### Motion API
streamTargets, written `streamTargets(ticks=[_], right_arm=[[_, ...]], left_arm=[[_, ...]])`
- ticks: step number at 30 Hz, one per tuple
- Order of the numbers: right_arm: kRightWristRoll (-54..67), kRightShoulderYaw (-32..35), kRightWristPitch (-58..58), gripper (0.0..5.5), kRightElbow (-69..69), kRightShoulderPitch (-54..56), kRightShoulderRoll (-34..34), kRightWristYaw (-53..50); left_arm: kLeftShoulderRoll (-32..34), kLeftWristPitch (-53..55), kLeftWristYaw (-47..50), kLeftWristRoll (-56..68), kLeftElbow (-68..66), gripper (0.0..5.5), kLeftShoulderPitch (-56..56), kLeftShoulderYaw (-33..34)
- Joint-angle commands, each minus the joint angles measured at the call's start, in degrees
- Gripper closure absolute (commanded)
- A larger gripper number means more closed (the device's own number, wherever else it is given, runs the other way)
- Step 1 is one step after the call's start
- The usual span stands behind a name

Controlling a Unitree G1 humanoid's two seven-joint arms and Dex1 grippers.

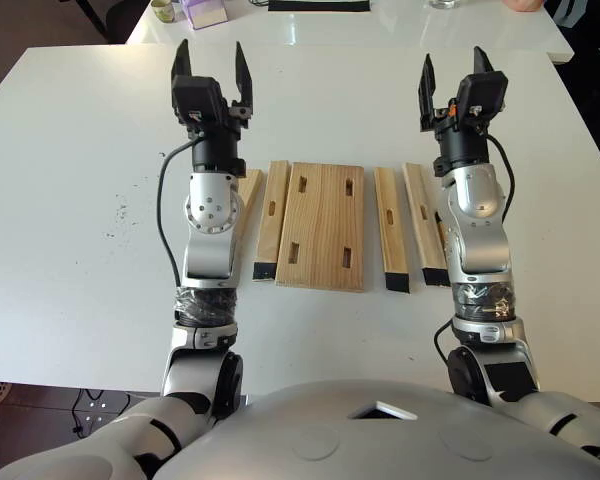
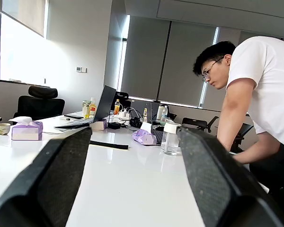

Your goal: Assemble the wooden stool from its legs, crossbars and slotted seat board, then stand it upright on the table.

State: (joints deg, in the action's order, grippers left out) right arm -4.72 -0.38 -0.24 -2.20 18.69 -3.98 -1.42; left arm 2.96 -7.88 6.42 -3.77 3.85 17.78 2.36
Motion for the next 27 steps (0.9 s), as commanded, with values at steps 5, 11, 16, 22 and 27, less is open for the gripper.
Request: streamTargets(ticks=[5,11,16,22,27], right_arm=[[-1.6,-0.6,3.62,2.2,0.62,5.59,-0.51,-0.11],[-0.74,0.32,3.41,2.2,2.64,8.08,-1.65,0.82],[-1.63,-0.74,3.16,2.2,3.06,5.23,-0.34,-0.02],[-0.66,-0.62,3.91,2.2,2.48,6.92,0.4,-0.12],[-0.64,-0.12,2.75,2.2,2.71,8.18,0.01,0.03]], left_arm=[[-2.16,8.98,-1.06,4.78,1.59,2.15,2.32,1.1],[-1.24,9.08,-0.55,3.15,-0.14,2.15,4.52,1.51],[-3.38,12.4,0.89,0.69,-0.47,2.15,2.52,-1.16],[-4.09,13.05,-0.73,3.75,0.34,2.15,4.97,-0.32],[-3.48,11.66,-1.08,4.7,-0.83,2.15,6.0,1.0]])
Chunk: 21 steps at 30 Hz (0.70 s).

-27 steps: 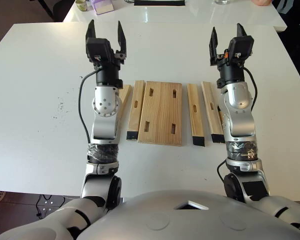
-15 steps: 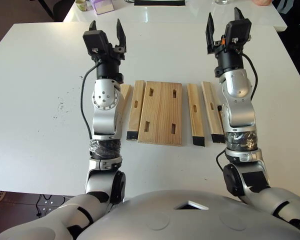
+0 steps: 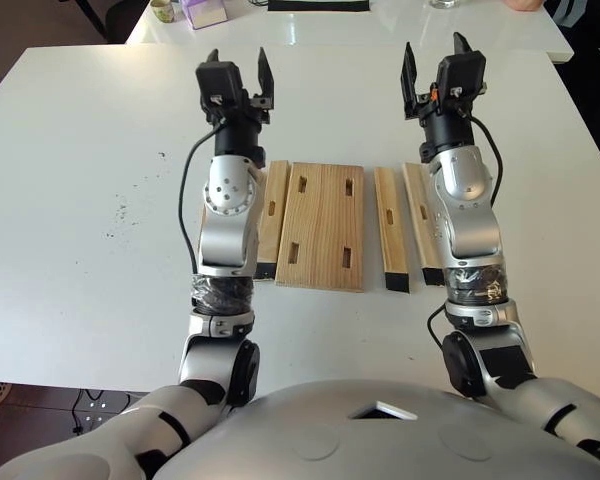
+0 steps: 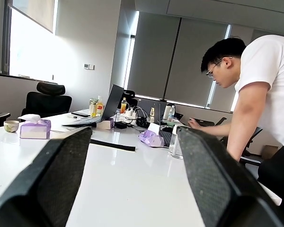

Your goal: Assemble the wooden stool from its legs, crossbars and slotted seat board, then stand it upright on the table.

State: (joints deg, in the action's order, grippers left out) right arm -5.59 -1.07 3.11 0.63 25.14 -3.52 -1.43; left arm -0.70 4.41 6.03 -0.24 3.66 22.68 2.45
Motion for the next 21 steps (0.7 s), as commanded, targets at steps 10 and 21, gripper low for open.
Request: streamTargets(ticks=[10,21], right_arm=[[-0.51,0.3,-1.37,2.2,1.5,2.66,-0.5,0.07],[-0.92,-0.68,-1.34,2.2,1.45,3.8,-1.51,1.21]], left_arm=[[-0.48,2.88,0.45,1.62,0.16,2.15,1.37,1.36],[0.1,2.42,2.25,-0.53,-0.2,2.15,2.79,1.65]])
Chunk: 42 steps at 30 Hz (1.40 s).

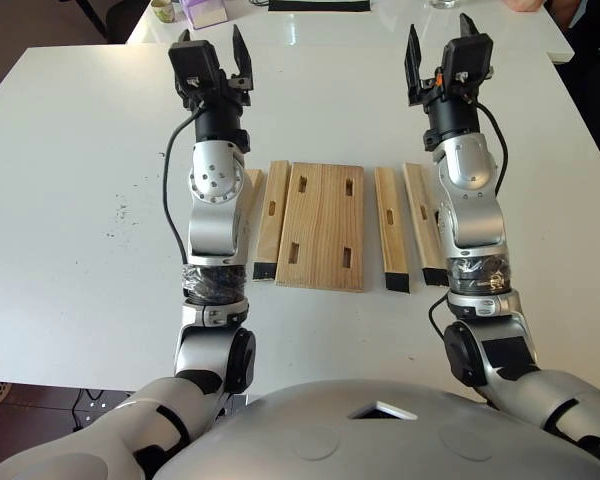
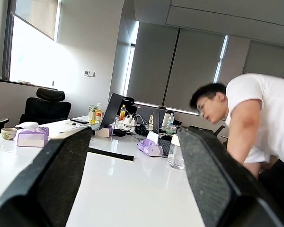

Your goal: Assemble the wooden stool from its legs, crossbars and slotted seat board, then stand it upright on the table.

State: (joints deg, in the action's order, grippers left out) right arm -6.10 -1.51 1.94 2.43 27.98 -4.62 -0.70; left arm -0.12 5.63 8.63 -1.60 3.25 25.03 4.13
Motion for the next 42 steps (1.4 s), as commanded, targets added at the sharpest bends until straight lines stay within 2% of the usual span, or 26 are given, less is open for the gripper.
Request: streamTargets(ticks=[1,13,17,18,19,22,24,27,32,35,42], right_arm=[[-0.37,-0.18,-0.23,2.2,-0.46,0.82,-0.46,0.44],[1.64,0.01,2.74,2.2,-3.44,-1.34,0.09,1.72],[2.09,0.4,4.14,2.2,-5.59,-1.52,-0.13,1.96],[2.36,0.42,4.69,2.2,-6.35,-1.73,-0.13,2.21],[2.78,0.52,5.31,2.2,-7.04,-1.93,-0.14,2.56],[3.63,1.79,7.49,2.2,-10.6,-4.46,-1.08,3.27],[3.67,3.59,8.7,2.2,-12.53,-6.75,-1.43,2.16],[3.08,5.37,9.27,2.2,-13.79,-8.51,-1.32,0.22],[1.58,6.5,9.41,2.2,-16.72,-11.65,-0.85,-2.74],[1.05,7.08,9.44,2.2,-17.9,-13.68,-0.58,-4.08],[0.14,5.75,8.63,2.2,-16.8,-14.3,0.02,-5.15]], left_arm=[[-0.63,1.03,-0.67,1.19,0.44,2.15,0.01,-0.06],[-0.44,1.98,-3.58,3.76,4.14,2.15,-3.65,0.11],[-0.02,6.66,-6.92,9.18,6.13,2.15,-1.93,1.35],[0.59,11.26,-8.39,13.73,8.19,2.15,-2.0,3.16],[2.02,15.28,-9.8,16.98,10.28,2.15,-2.24,4.77],[11.79,25.57,-16.2,25.45,14.43,2.15,-3.13,12.01],[19.98,30.64,-21.51,29.14,11.81,2.15,-2.74,16.58],[29.41,34.92,-29.07,31.92,7.59,2.15,-3.24,19.46],[37.14,39.92,-37.13,32.09,7.57,2.15,-9.81,15.69],[39.32,43.55,-37.21,29.55,7.56,2.15,-15.3,12.04],[36.27,43.73,-34.6,25.32,4.18,2.15,-16.08,6.61]])
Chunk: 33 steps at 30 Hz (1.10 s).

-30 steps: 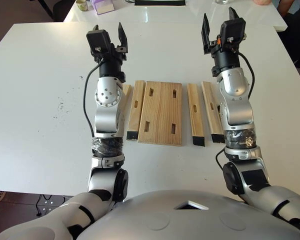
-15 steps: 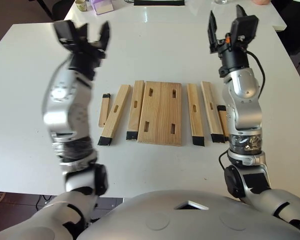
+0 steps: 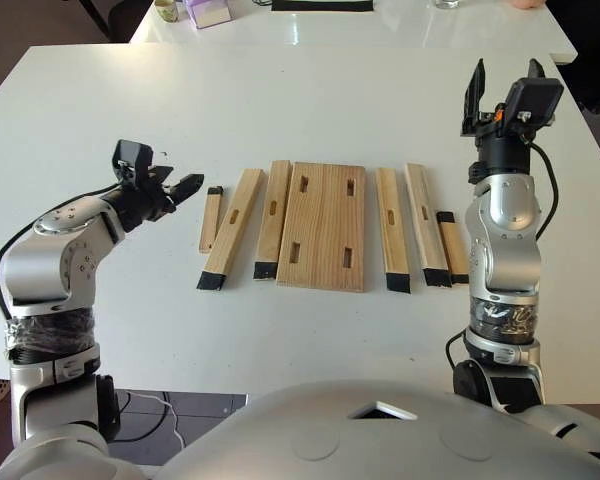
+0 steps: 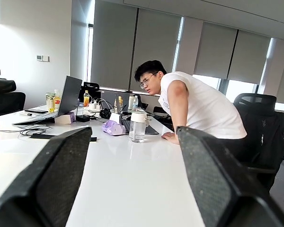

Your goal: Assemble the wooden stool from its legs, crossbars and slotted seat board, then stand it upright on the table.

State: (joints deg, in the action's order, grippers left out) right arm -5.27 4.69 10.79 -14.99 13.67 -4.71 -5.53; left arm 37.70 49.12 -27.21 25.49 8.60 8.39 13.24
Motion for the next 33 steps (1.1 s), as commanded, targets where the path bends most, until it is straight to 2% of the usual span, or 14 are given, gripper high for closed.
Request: streamTargets(ticks=[1,15,24,33], right_arm=[[-0.76,-0.51,-0.36,2.2,0.91,0.14,0.12,-0.31],[-1.88,0.02,-1.37,2.2,-0.07,-3.62,1.52,-3.49],[-2.26,0.03,-1.77,2.2,-0.37,-4.73,2.22,-4.33],[-2.63,0.14,-2.01,2.2,-0.38,-4.89,2.93,-5.15]], left_arm=[[-1.78,0.54,1.25,-2.06,-1.18,2.15,0.29,-3.11],[1.37,5.73,-1.37,-5.79,-1.03,2.15,-0.96,-8.63],[1.41,7.16,-1.89,-5.57,-1.04,2.15,2.47,-7.83],[1.8,7.34,-1.36,-9.11,-2.3,2.15,1.18,-13.31]])
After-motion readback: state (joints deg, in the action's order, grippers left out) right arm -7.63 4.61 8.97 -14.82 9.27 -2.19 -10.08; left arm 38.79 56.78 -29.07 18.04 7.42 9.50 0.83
